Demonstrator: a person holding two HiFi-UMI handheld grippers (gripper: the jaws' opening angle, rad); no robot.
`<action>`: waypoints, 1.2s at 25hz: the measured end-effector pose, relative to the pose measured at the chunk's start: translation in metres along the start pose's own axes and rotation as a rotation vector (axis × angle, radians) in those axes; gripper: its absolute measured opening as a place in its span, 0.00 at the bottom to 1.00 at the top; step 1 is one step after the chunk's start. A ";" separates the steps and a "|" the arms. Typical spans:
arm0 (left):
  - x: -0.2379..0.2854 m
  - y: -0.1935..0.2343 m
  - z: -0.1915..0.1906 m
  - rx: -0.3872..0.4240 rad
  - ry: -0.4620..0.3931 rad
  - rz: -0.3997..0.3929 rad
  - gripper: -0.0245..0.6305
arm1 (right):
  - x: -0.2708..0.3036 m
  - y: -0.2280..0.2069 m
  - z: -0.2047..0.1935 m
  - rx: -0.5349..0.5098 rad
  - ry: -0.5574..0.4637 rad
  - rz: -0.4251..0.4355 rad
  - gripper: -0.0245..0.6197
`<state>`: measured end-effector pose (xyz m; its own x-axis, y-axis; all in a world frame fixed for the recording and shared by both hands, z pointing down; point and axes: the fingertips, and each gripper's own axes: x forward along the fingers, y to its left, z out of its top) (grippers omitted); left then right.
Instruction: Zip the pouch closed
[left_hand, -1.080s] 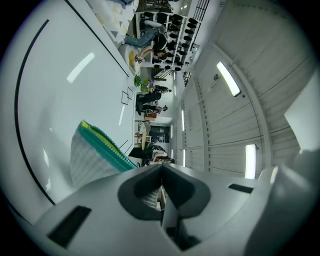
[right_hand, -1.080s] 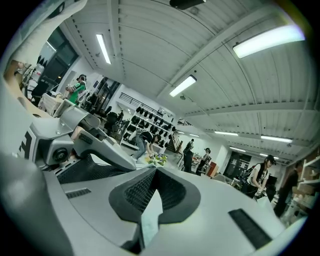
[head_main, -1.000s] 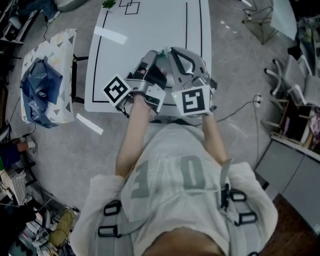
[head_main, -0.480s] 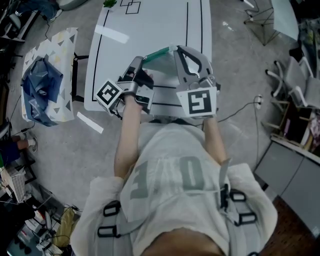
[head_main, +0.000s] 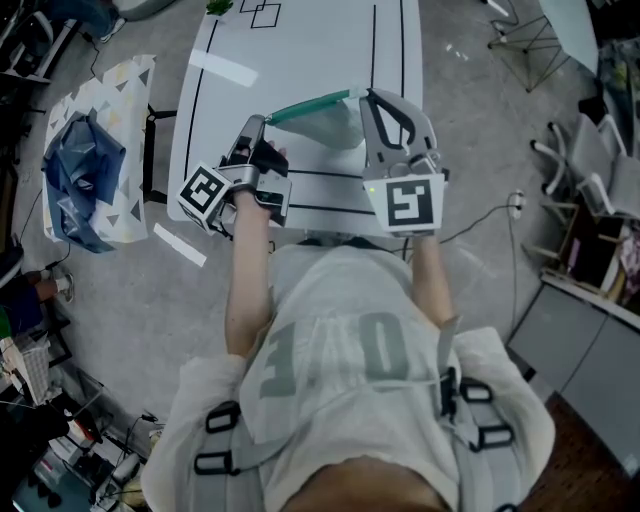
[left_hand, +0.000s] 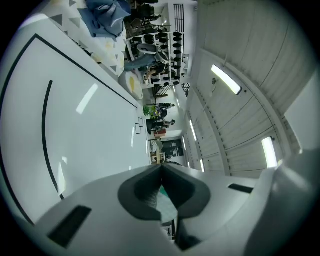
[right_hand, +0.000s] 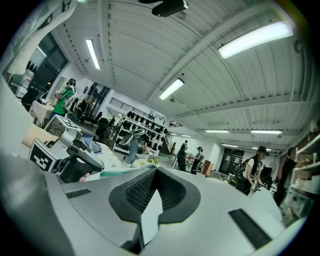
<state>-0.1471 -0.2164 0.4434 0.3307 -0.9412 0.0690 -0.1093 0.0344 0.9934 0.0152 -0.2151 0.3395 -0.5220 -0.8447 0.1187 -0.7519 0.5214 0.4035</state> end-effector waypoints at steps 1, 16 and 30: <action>0.000 0.001 0.002 0.002 -0.003 0.004 0.05 | 0.000 0.001 0.000 0.001 0.002 0.003 0.05; -0.009 0.012 0.012 0.064 -0.019 0.070 0.05 | 0.011 0.015 -0.009 0.086 0.036 0.041 0.05; -0.013 -0.013 0.032 0.182 -0.095 -0.008 0.10 | 0.028 0.008 -0.092 0.350 0.239 0.005 0.05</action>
<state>-0.1801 -0.2152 0.4265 0.2435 -0.9689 0.0438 -0.2771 -0.0263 0.9605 0.0314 -0.2459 0.4294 -0.4483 -0.8251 0.3439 -0.8627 0.5000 0.0751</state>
